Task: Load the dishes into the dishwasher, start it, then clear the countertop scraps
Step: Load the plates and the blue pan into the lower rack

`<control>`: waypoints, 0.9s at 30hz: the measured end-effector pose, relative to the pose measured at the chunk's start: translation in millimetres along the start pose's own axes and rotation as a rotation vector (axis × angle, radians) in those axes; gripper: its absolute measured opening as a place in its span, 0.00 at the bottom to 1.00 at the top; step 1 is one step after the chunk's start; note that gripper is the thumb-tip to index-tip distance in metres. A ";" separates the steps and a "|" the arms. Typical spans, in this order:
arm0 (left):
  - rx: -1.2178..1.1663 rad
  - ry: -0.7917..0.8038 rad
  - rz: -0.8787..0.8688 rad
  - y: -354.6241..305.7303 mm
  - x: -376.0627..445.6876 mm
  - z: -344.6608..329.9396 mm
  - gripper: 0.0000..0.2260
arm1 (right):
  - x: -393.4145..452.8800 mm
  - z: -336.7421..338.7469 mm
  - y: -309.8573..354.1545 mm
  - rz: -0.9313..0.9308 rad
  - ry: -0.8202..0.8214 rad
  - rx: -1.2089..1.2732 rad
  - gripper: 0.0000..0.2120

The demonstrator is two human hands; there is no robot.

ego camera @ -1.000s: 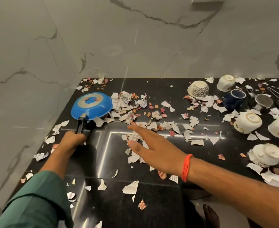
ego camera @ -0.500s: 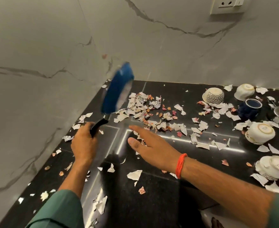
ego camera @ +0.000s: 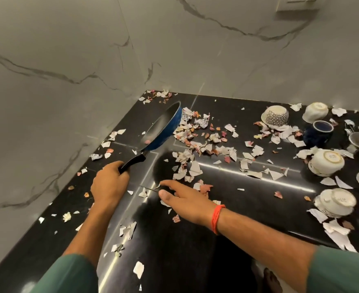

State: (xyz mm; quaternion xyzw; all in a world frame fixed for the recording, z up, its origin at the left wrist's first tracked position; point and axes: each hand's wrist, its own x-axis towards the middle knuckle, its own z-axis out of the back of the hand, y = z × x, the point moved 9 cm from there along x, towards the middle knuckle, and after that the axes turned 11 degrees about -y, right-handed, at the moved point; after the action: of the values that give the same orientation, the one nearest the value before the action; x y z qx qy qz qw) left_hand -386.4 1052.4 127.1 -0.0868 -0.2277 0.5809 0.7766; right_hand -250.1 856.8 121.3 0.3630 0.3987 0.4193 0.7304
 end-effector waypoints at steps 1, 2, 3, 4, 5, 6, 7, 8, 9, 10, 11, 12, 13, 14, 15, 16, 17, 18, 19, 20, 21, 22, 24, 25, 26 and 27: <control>-0.028 0.014 0.020 0.8 -3.6 0.5 0.04 | -3.1 1.2 -3.8 -0.012 -0.004 0.003 0.24; -0.075 0.032 0.042 -0.3 -8.0 1.5 0.04 | -4.9 2.9 -6.8 -0.023 -0.010 0.007 0.24; -0.134 0.056 0.061 -1.5 -13.3 -0.2 0.05 | -6.4 5.5 -9.4 -0.032 -0.019 0.014 0.24; -0.207 0.084 0.084 -5.3 -20.8 -1.6 0.05 | -7.9 8.6 -10.1 -0.039 -0.027 0.019 0.24; -0.298 0.116 0.119 -8.3 -29.5 -3.8 0.06 | -8.9 11.4 -10.2 -0.042 -0.035 0.029 0.25; -0.405 0.145 0.164 -14.2 -39.8 -5.7 0.05 | -9.8 15.1 -10.9 -0.046 -0.048 0.044 0.25; -0.514 0.169 0.218 -20.2 -49.7 -7.4 0.05 | -10.5 18.6 -11.8 -0.057 -0.060 0.065 0.25; -0.605 0.194 0.269 -28.2 -60.1 -8.6 0.04 | -10.6 21.9 -13.8 -0.070 -0.071 0.082 0.26; -0.673 0.224 0.309 -37.3 -70.4 -9.9 0.04 | -11.1 25.8 -15.1 -0.078 -0.082 0.098 0.26; -0.726 0.261 0.341 -47.8 -81.8 -10.7 0.04 | -11.2 28.6 -15.1 -0.082 -0.090 0.120 0.27; -0.774 0.302 0.363 -60.9 -95.2 -10.3 0.04 | -14.2 31.9 -13.8 -0.092 -0.094 0.152 0.28; -0.818 0.348 0.384 -74.9 -110.9 -9.3 0.05 | -17.0 34.8 -13.2 -0.096 -0.102 0.187 0.29; -0.863 0.389 0.400 -86.7 -126.6 -9.8 0.08 | -19.3 37.9 -13.2 -0.097 -0.120 0.213 0.29; -0.892 0.428 0.415 -97.3 -142.9 -10.6 0.11 | -22.7 40.6 -13.4 -0.088 -0.135 0.233 0.29; -0.914 0.464 0.423 -107.2 -158.3 -11.2 0.13 | -27.4 42.4 -13.3 -0.085 -0.147 0.248 0.29; -0.928 0.497 0.418 -119.4 -173.3 -10.0 0.14 | -31.9 45.5 -17.8 -0.084 -0.158 0.275 0.31; -0.949 0.515 0.412 -129.8 -186.0 -10.6 0.13 | -37.0 49.4 -24.1 -0.098 -0.165 0.303 0.34; -0.975 0.524 0.406 -142.2 -197.0 -9.8 0.12 | -43.3 56.8 -30.5 -0.110 -0.178 0.334 0.35; -1.011 0.532 0.406 -155.2 -207.4 -9.4 0.10 | -50.0 65.0 -37.0 -0.114 -0.187 0.381 0.32; -1.054 0.550 0.422 -166.6 -217.5 -8.2 0.08 | -55.4 71.1 -43.7 -0.122 -0.193 0.458 0.26; -1.089 0.591 0.443 -179.3 -229.6 -10.2 0.07 | -63.8 80.0 -52.0 -0.144 -0.210 0.564 0.20; -1.106 0.629 0.461 -193.0 -242.0 -11.6 0.06 | -72.7 88.0 -60.6 -0.168 -0.234 0.676 0.17; -1.090 0.666 0.437 -215.8 -265.1 -16.7 0.06 | -90.4 102.6 -74.6 -0.186 -0.275 0.879 0.22; -1.073 0.661 0.426 -221.0 -273.8 -21.7 0.06 | -99.3 109.6 -78.0 -0.186 -0.288 0.960 0.24; -1.064 0.662 0.402 -229.5 -283.4 -26.3 0.07 | -112.4 120.7 -83.4 -0.193 -0.313 1.034 0.23; -1.045 0.671 0.362 -240.3 -294.0 -30.7 0.08 | -126.4 132.5 -88.5 -0.201 -0.340 1.097 0.19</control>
State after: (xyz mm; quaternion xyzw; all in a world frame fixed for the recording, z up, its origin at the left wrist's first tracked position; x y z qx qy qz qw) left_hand -230.3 705.0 121.8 -0.6673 -0.2069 0.4567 0.5507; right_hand -145.8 682.7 135.4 0.7108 0.4673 0.0157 0.5255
